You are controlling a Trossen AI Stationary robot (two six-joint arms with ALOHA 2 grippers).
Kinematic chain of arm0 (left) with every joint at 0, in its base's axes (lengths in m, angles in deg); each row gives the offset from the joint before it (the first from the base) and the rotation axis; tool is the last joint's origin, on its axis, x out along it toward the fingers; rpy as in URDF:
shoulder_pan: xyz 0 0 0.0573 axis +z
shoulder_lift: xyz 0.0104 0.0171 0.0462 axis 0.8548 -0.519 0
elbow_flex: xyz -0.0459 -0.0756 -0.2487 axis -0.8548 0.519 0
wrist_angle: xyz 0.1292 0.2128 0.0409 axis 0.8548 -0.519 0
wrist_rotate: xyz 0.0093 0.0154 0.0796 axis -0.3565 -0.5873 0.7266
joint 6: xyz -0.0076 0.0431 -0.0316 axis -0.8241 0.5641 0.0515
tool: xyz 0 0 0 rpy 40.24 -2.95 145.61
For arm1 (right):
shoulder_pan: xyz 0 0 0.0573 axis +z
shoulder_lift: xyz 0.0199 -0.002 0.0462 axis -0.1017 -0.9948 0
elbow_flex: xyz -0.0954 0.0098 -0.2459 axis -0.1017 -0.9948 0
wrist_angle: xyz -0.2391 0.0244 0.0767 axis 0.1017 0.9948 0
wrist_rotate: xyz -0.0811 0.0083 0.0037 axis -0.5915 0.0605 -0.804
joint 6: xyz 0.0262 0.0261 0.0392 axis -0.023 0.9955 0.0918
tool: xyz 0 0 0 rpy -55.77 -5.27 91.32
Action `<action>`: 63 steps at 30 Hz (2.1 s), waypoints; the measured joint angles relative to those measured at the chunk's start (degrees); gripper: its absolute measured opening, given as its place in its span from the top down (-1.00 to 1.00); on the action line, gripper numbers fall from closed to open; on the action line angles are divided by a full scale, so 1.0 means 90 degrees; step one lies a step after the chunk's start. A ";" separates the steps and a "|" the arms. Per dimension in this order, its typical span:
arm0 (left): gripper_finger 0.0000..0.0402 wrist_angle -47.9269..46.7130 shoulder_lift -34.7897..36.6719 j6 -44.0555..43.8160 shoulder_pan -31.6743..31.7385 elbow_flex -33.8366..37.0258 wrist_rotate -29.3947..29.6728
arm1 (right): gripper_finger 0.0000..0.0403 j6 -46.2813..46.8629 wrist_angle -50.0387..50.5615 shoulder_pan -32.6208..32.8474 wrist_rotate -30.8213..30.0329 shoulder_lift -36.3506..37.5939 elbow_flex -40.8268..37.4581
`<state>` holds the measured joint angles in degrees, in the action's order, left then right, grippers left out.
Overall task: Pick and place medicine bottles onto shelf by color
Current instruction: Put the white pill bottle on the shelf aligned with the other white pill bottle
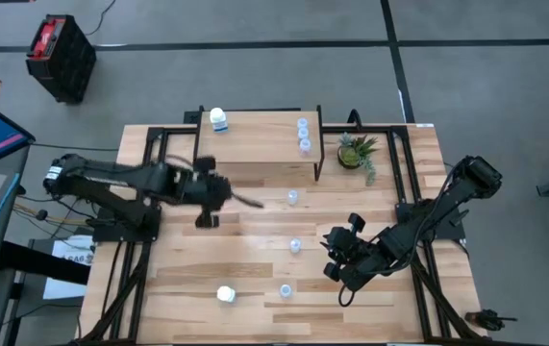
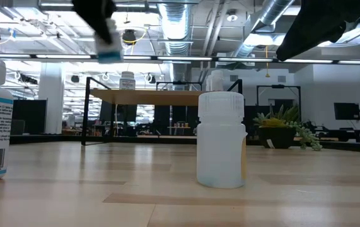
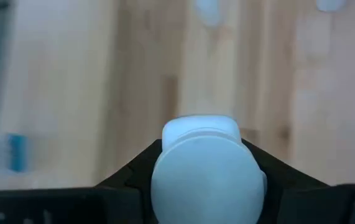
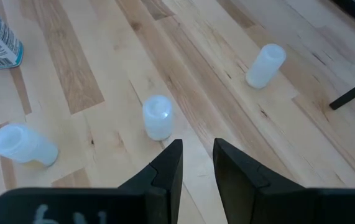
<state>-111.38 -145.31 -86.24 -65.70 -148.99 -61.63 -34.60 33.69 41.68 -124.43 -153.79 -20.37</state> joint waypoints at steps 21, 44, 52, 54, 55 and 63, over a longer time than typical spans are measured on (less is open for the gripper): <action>0.27 -0.0160 -0.0027 0.3369 0.4694 -0.1113 -0.2700 | 0.45 -0.0002 -0.0002 0.0000 0.0000 0.0000 0.0000; 0.24 -0.0127 -0.1454 0.4174 0.5078 -0.1113 -0.2809 | 0.45 -0.0002 0.0004 0.0002 0.0000 0.0000 0.0000; 0.15 0.0004 -0.1469 0.4243 0.5075 -0.1110 -0.2761 | 0.45 -0.0005 0.0005 0.0000 0.0000 0.0000 -0.0002; 0.11 0.0008 -0.1469 0.4238 0.5075 -0.1110 -0.2761 | 0.45 -0.0005 0.0006 0.0001 0.0000 0.0000 0.0000; 0.10 0.0008 -0.1469 0.4238 0.5075 -0.1109 -0.2761 | 0.45 -0.0005 0.0007 0.0000 0.0000 0.0000 -0.0002; -0.09 0.0073 -0.1469 0.4177 0.5072 -0.1108 -0.2592 | 0.45 -0.0005 0.0007 0.0000 0.0000 0.0000 0.0000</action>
<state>-110.72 -158.53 -48.64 -20.05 -158.96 -84.96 -34.65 33.76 41.67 -124.43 -153.79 -20.37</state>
